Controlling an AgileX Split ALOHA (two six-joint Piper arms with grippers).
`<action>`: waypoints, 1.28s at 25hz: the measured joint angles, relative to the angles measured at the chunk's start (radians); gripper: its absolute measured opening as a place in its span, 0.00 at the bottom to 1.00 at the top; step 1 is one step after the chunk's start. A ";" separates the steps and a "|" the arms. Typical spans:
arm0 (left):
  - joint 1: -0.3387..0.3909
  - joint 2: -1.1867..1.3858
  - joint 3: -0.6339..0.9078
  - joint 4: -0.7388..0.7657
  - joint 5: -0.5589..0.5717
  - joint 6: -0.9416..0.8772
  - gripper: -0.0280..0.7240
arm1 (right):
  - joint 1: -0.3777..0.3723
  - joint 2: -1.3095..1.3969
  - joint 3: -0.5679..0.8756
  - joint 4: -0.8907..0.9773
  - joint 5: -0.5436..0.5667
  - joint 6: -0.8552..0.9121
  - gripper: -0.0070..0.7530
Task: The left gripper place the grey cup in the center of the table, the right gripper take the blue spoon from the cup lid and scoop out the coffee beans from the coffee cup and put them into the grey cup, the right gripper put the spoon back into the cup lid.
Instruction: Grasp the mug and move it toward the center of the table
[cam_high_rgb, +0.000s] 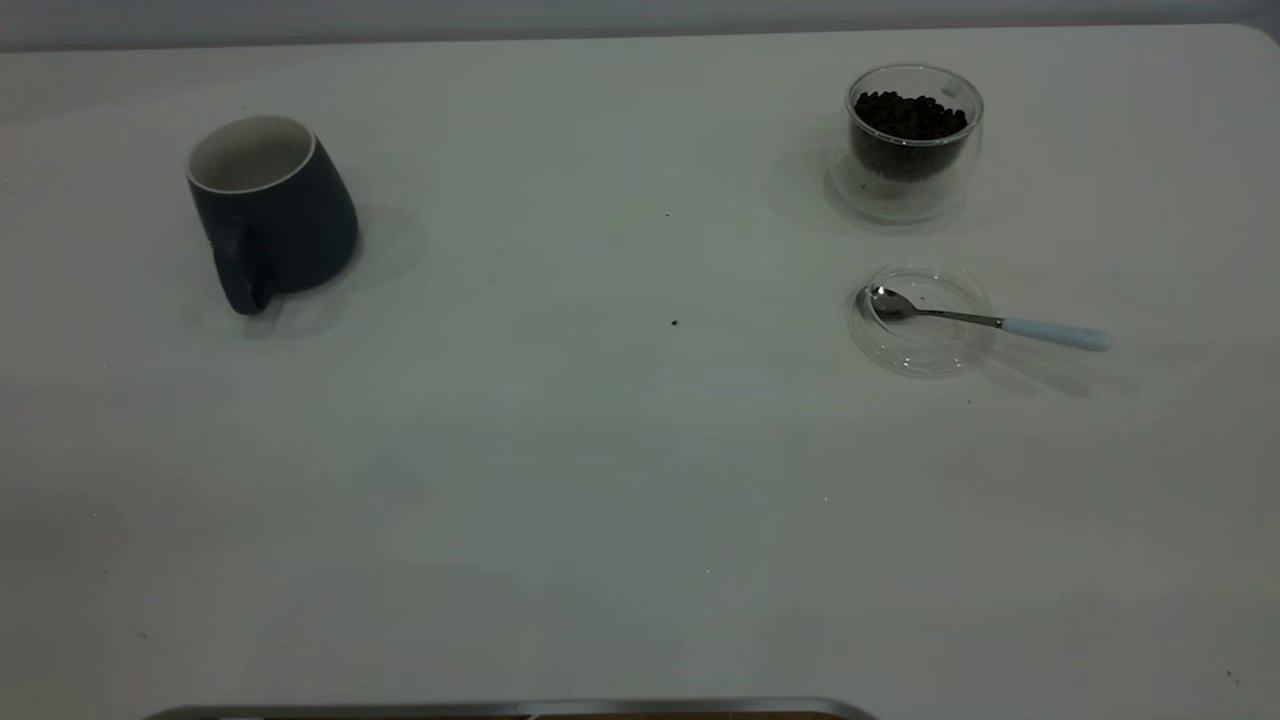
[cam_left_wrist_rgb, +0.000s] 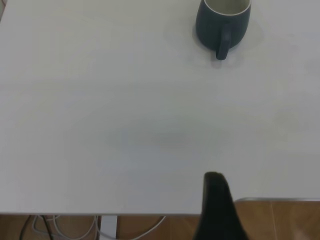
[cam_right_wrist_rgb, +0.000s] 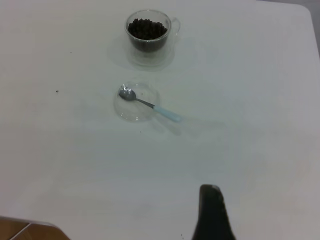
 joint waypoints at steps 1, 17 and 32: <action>0.000 0.000 -0.001 0.000 -0.002 -0.002 0.79 | 0.000 0.000 0.000 0.000 0.000 0.000 0.77; 0.000 0.824 -0.387 0.071 -0.099 0.162 0.79 | 0.000 0.000 0.000 0.000 0.000 0.000 0.77; 0.000 1.590 -0.596 0.077 -0.383 0.620 0.79 | 0.000 0.000 0.000 0.000 0.000 0.000 0.77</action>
